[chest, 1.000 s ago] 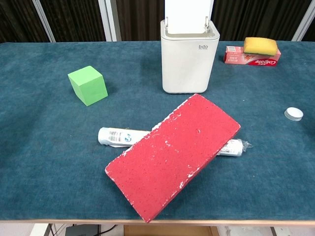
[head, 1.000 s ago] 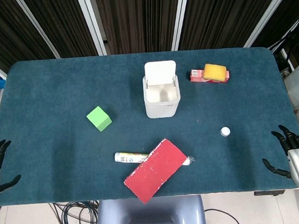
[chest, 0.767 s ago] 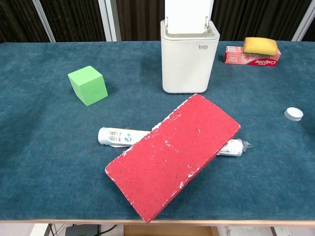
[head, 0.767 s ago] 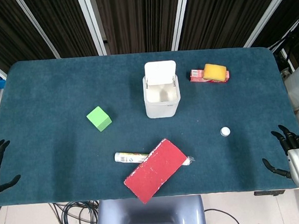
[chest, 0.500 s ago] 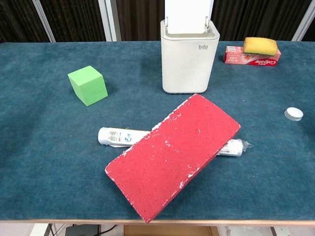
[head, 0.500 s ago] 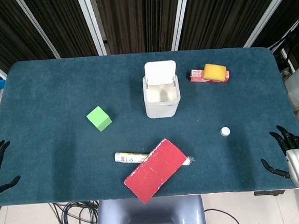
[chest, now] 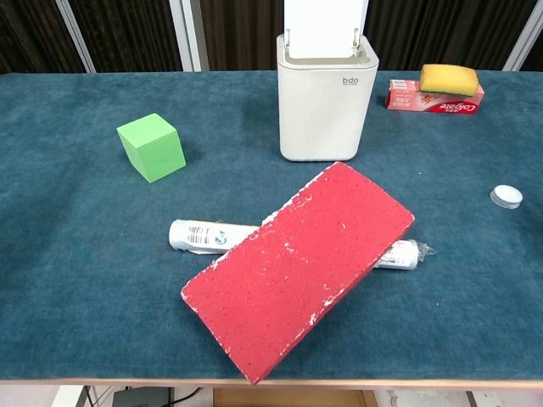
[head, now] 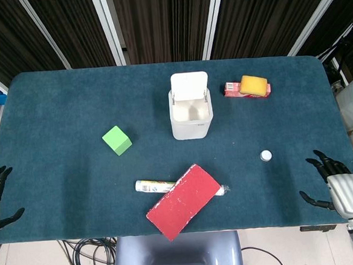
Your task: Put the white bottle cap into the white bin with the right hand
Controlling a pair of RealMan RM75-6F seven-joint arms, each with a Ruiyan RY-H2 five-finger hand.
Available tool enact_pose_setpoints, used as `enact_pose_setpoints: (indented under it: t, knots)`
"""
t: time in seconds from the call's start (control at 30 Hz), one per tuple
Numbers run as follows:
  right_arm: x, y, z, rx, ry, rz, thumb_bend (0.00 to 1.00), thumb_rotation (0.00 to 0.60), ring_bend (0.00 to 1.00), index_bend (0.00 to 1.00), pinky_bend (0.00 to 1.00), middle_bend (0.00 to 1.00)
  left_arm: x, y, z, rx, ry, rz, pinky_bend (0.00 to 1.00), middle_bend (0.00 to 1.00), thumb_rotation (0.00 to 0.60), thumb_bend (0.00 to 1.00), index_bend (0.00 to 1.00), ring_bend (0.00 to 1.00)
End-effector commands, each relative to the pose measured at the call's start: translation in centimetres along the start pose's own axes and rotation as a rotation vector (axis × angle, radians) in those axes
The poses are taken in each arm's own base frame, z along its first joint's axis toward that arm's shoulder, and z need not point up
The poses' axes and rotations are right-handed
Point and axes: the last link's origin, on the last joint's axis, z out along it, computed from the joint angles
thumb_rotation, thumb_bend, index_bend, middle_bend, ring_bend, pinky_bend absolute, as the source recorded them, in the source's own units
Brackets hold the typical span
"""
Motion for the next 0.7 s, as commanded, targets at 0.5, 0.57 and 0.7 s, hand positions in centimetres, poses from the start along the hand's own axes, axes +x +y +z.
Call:
enact_pose_setpoints:
  t: [0.5,0.57,0.7]
  knots:
    - [-4.2,-3.2,15.4,0.101,-0.279,-0.145,0.12,0.600,0.16,0.28,0.23,0.12,-0.1,-0.2,0.2,0.018,-0.003,0.007,0.08,0.16,0.600,0.16,0.16,0.05]
    - [-4.8,-3.6,16.2,0.098,-0.288,-0.156,0.12,0.600,0.16,0.29,0.23,0.12,-0.1,-0.2,0.2,0.021,-0.006,0.007,0.08,0.16,0.600,0.16,0.16,0.05]
    - [-6.1,-4.0,17.9,0.088,-0.313,-0.197,0.12,0.600,0.16,0.31,0.23,0.12,-0.2,-0.2,0.3,0.023,-0.020,0.014,0.08,0.16,0.600,0.16,0.16,0.05]
